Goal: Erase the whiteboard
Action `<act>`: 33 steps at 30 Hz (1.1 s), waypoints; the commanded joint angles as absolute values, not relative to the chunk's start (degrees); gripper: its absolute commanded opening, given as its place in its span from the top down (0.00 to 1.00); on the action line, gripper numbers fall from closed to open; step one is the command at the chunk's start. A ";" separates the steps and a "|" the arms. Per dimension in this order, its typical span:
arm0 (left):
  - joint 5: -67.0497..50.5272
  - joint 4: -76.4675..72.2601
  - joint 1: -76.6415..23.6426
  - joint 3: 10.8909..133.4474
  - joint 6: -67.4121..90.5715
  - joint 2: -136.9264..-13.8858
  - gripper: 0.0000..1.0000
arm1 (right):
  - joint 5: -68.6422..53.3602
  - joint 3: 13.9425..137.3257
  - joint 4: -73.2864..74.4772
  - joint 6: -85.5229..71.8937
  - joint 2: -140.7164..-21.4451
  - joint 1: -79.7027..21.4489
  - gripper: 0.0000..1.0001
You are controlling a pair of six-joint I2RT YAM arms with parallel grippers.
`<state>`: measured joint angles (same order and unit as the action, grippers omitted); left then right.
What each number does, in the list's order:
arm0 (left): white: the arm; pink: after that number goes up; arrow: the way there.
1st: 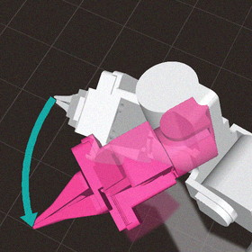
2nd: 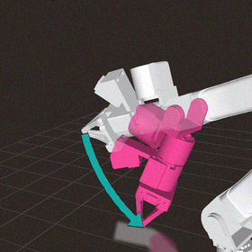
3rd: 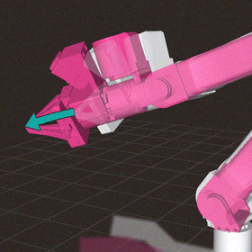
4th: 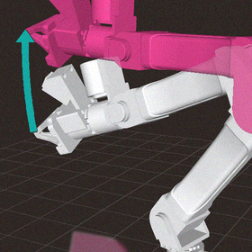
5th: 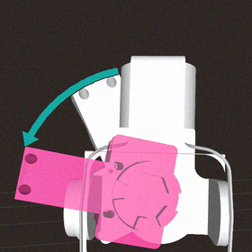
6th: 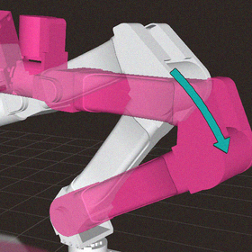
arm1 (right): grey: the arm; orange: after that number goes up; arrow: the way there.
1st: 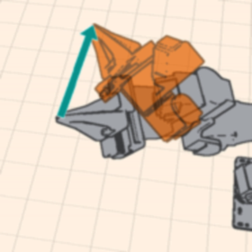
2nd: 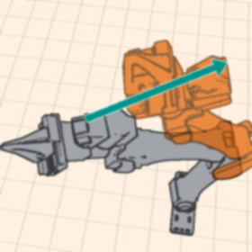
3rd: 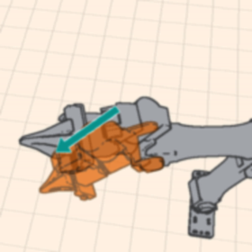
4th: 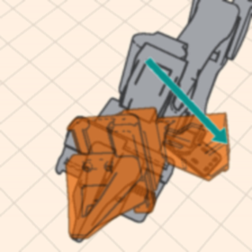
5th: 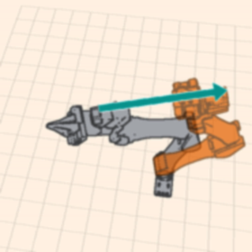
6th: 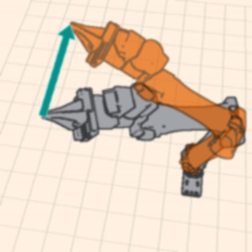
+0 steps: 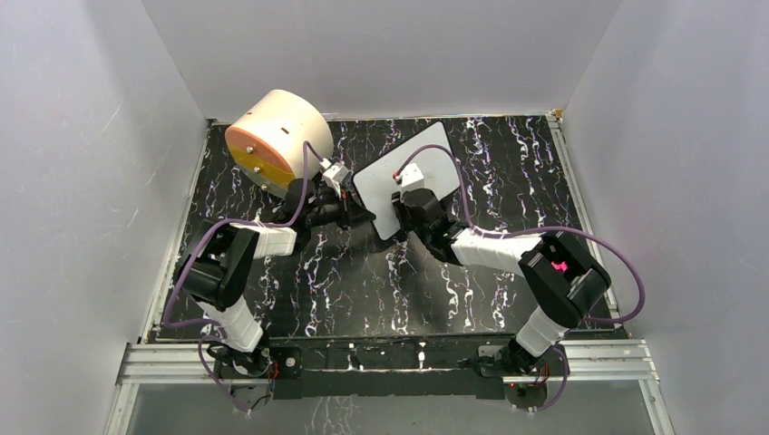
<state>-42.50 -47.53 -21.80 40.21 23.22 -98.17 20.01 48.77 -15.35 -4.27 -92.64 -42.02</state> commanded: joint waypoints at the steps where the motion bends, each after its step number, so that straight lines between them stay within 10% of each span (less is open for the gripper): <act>1: -46.98 -47.01 -22.76 41.26 23.90 -97.38 1.00 | 18.50 47.62 -20.49 -3.16 -91.30 -45.13 0.93; 22: -47.72 -45.26 -22.70 41.49 22.76 -97.04 1.00 | 28.76 48.65 -22.51 -0.53 -94.35 -39.65 0.94; 33: -47.55 -45.08 -22.68 41.78 22.85 -97.35 1.00 | 9.74 53.11 -17.52 -3.30 -93.72 -44.11 0.93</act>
